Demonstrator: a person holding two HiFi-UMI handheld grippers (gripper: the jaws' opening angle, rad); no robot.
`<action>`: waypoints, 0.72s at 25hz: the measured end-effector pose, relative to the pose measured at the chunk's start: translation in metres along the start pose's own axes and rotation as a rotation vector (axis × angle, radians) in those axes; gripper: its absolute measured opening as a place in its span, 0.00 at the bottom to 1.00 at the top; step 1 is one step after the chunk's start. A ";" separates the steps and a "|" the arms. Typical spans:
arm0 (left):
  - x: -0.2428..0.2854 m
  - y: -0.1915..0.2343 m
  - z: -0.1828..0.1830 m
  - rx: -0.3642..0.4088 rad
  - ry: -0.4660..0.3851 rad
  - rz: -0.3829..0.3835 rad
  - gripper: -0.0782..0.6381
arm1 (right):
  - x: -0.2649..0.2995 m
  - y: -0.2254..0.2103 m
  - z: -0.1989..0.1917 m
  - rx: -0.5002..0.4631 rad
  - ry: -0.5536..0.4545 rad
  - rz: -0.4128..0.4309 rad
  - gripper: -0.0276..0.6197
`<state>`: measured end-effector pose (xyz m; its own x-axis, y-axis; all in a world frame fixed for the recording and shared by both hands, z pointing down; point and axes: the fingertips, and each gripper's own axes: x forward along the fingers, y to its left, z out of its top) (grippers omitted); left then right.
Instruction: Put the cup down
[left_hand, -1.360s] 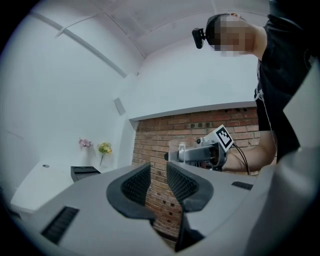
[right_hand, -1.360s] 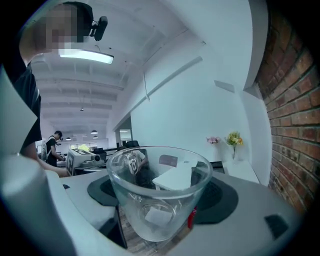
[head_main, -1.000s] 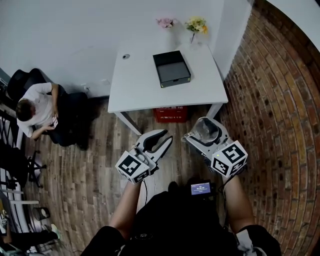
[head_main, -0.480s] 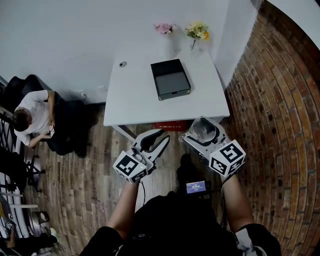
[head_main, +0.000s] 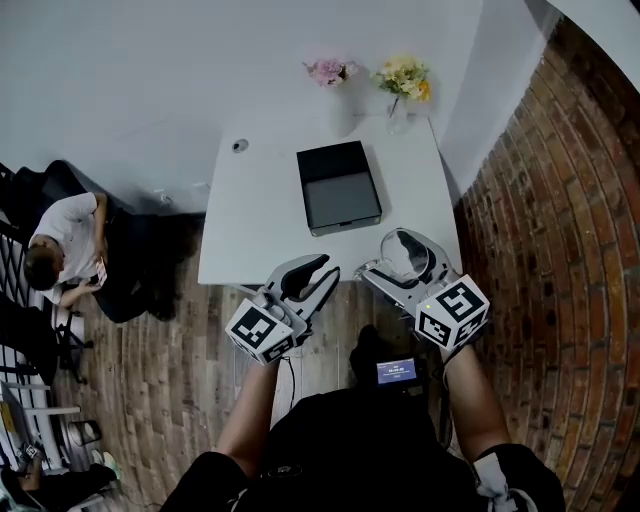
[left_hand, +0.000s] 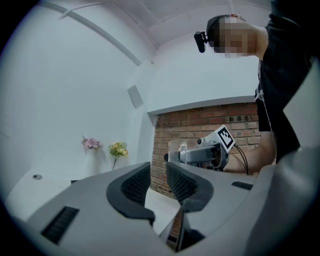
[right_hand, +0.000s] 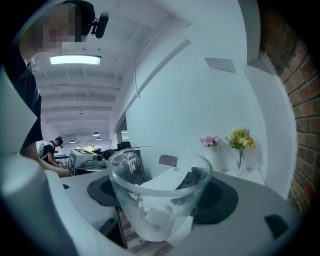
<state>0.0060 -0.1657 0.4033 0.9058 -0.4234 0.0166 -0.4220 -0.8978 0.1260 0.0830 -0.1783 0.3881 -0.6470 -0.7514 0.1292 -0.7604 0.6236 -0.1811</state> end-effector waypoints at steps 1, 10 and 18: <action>0.008 0.006 0.002 -0.010 -0.004 0.001 0.24 | 0.005 -0.009 0.002 0.001 0.002 0.004 0.69; 0.064 0.054 0.007 -0.012 0.008 0.037 0.24 | 0.038 -0.074 0.016 0.007 0.012 0.049 0.69; 0.077 0.075 0.011 -0.026 0.010 0.049 0.24 | 0.059 -0.092 0.025 0.025 -0.003 0.070 0.69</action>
<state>0.0433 -0.2668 0.4026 0.8844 -0.4655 0.0335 -0.4650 -0.8725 0.1505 0.1160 -0.2858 0.3884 -0.6984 -0.7069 0.1123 -0.7117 0.6692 -0.2137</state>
